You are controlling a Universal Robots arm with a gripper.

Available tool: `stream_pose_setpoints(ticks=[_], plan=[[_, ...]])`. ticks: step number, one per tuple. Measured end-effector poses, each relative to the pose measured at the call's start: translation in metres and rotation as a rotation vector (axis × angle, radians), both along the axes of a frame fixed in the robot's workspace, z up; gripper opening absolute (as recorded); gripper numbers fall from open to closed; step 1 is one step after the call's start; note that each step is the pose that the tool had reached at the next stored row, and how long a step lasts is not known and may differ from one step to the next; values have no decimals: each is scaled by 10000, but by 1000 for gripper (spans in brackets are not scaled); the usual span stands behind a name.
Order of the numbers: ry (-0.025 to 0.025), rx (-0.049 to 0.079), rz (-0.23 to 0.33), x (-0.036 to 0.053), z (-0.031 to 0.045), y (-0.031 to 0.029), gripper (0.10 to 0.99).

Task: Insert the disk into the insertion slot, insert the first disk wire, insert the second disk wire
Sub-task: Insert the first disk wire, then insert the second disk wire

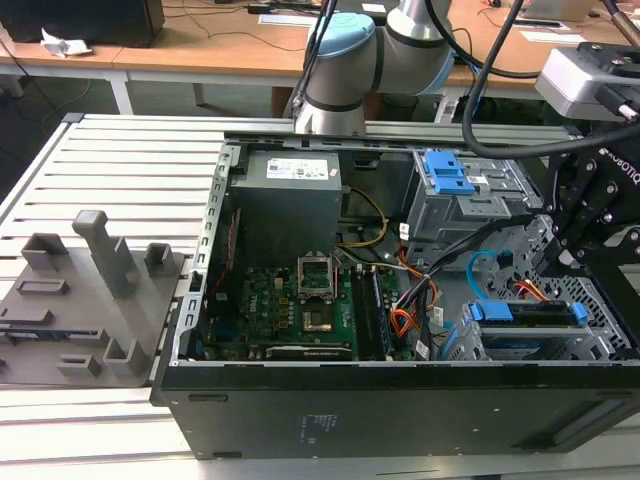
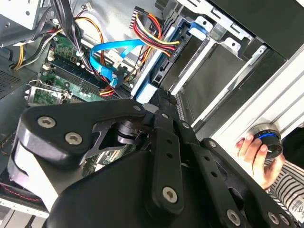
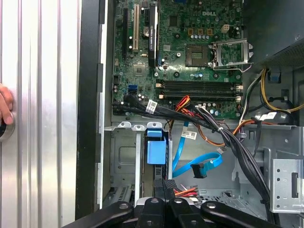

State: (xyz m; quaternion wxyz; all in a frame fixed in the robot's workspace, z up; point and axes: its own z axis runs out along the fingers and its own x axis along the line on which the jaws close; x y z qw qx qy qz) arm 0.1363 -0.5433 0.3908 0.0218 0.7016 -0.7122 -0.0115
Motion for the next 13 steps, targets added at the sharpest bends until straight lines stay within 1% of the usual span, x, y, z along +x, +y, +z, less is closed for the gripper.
stream_pose_setpoints(ticks=[11, 12, 13], plan=[[0, 0, 0, -7, -4, 0, 106], [0, 0, 0, -7, -5, 0, 114], [0, 0, 0, -8, -5, 0, 169]])
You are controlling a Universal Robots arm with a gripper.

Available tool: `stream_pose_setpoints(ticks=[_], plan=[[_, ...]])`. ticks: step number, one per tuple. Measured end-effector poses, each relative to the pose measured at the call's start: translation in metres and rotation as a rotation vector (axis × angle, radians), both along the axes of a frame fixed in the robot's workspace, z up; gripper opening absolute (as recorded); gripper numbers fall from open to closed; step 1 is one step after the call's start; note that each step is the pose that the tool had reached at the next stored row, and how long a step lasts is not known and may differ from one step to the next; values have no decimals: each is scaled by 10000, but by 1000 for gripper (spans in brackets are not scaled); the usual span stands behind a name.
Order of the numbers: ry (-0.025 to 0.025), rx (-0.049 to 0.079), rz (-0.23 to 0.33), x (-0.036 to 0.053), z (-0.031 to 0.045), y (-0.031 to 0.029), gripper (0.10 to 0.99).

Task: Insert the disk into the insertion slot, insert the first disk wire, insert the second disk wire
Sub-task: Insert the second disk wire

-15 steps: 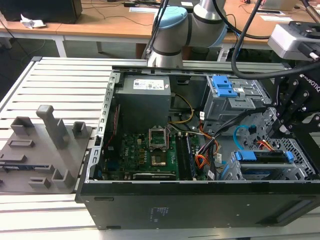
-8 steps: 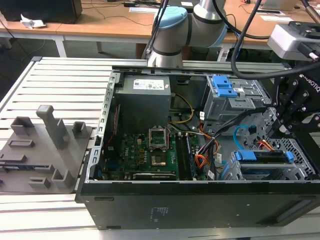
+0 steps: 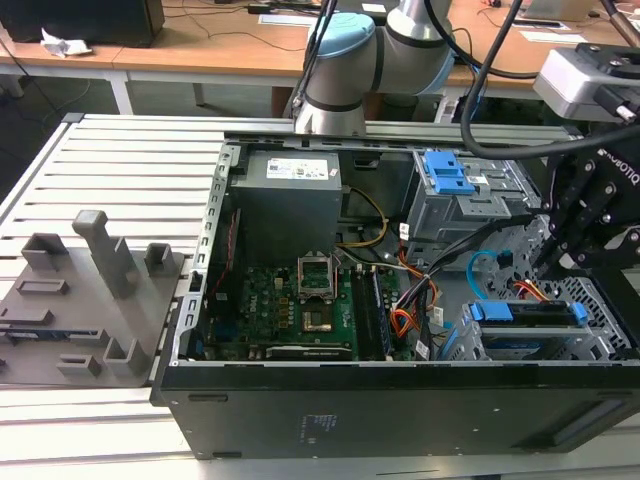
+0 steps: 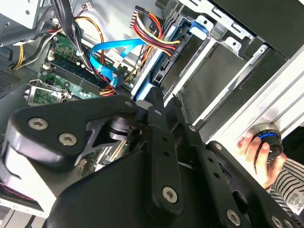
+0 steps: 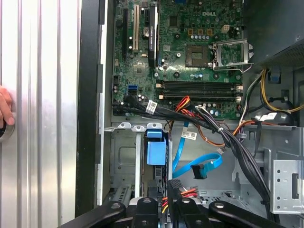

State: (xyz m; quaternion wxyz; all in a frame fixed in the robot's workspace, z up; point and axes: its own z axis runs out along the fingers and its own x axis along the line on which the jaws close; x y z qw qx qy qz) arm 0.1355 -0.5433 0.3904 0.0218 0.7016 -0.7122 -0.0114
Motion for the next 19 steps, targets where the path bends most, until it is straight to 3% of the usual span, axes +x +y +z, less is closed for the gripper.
stream_pose_setpoints(ticks=[1, 4, 8, 15, 19], plan=[[0, 0, 0, -1, 0, 0, 239], [0, 1, 78, -2, -1, 0, 239], [0, 0, 1313, -2, -1, 0, 239], [1, 1, 2681, -2, -1, 0, 239], [0, 1, 3167, -2, -1, 0, 239]])
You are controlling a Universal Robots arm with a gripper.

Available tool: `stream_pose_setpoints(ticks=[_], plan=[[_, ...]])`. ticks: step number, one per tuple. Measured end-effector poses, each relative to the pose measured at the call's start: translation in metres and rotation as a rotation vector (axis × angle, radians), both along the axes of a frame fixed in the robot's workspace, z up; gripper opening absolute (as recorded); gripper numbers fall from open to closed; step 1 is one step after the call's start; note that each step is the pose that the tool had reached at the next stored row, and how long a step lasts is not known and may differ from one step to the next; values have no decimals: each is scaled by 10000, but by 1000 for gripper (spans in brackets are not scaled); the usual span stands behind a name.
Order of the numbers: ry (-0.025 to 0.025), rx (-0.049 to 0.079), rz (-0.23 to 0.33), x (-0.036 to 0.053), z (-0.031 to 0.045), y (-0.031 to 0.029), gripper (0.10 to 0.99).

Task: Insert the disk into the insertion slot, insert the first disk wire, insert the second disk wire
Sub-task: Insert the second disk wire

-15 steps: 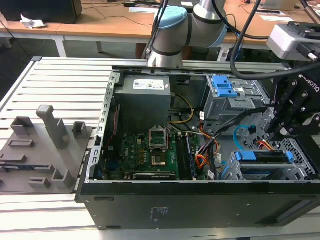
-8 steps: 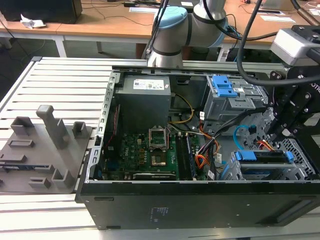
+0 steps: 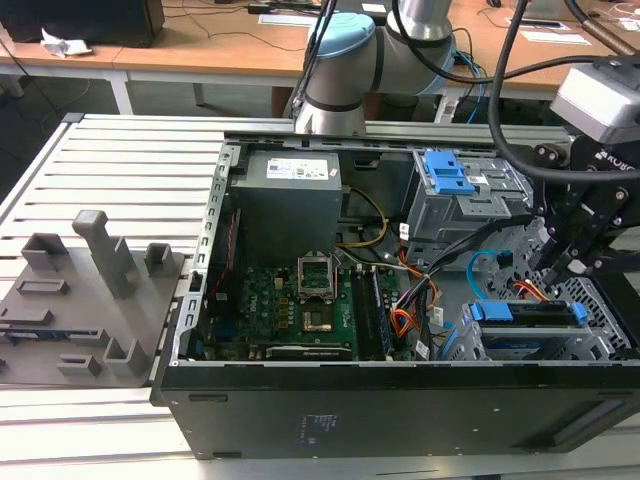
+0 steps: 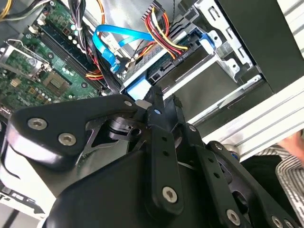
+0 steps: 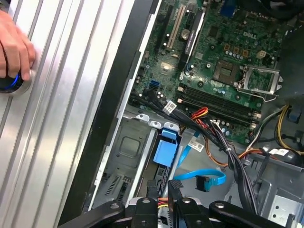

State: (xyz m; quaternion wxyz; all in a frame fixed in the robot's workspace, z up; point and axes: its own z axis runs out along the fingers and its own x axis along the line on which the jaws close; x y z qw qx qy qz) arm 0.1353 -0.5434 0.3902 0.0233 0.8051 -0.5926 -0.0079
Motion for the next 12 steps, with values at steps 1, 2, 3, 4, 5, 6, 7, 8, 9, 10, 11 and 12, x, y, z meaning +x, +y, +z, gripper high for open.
stream_pose_setpoints(ticks=[1, 2, 3, 4, 5, 6, 7, 8, 9, 10, 11, 12], plan=[[0, -1, 221, 0, 1, 0, 239], [0, -1, 366, 0, 0, 0, 239], [0, -1, 563, 0, 1, 0, 239], [0, -1, 739, 0, 0, 0, 239], [0, -1, 855, 0, 0, 0, 239], [0, -1, 940, 0, 0, 0, 239], [0, -1, 1049, 0, 0, 0, 239], [0, -1, 1131, 0, 1, 0, 239], [0, -1, 1235, 0, 0, 0, 239], [0, 0, 1333, 0, 0, 0, 239], [0, 0, 1401, 0, 0, 0, 239], [0, -1, 1415, 0, 0, 0, 239]])
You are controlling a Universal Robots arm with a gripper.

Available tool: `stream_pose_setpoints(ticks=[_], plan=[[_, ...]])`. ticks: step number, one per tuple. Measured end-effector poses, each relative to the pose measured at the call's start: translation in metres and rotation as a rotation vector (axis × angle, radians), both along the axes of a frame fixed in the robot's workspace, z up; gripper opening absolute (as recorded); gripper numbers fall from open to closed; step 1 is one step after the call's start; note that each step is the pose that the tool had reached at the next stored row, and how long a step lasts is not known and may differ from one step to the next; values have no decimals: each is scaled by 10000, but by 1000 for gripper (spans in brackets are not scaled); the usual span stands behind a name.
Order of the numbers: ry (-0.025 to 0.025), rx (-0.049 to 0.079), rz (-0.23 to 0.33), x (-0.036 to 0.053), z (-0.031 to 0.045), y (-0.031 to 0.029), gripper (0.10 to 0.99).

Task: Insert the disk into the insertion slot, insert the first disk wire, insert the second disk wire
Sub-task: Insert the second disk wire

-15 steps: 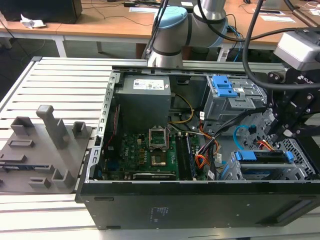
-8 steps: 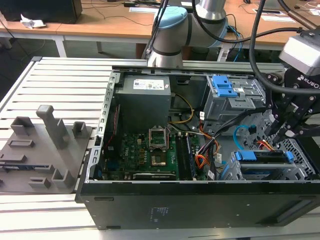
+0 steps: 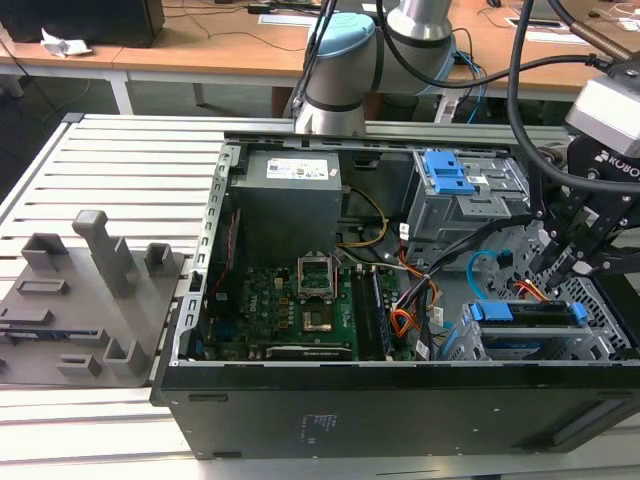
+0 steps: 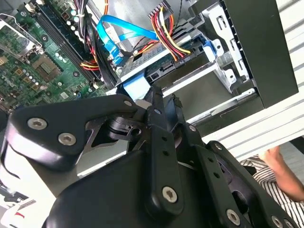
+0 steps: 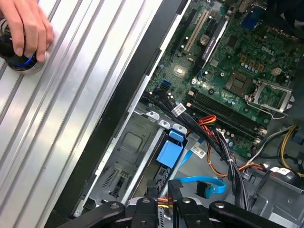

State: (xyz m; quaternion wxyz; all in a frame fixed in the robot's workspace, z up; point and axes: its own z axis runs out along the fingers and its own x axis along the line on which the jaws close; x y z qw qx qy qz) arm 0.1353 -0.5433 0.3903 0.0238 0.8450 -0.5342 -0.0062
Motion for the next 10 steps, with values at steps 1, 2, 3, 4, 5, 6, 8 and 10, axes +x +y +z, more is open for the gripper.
stream_pose_setpoints(ticks=[1, 2, 3, 4, 5, 6, 8, 10], plan=[[0, 0, 4, 0, 0, 0, 239], [0, 0, 8, 0, 0, 0, 239], [0, 0, 10, 0, 0, 0, 239], [0, 0, 14, 0, 0, 0, 239], [0, 0, 18, 0, 0, 0, 310], [0, 0, 20, 0, 0, 0, 310], [0, 0, 25, 0, 0, 0, 373], [0, 1, 26, -4, -1, 5, 435]])
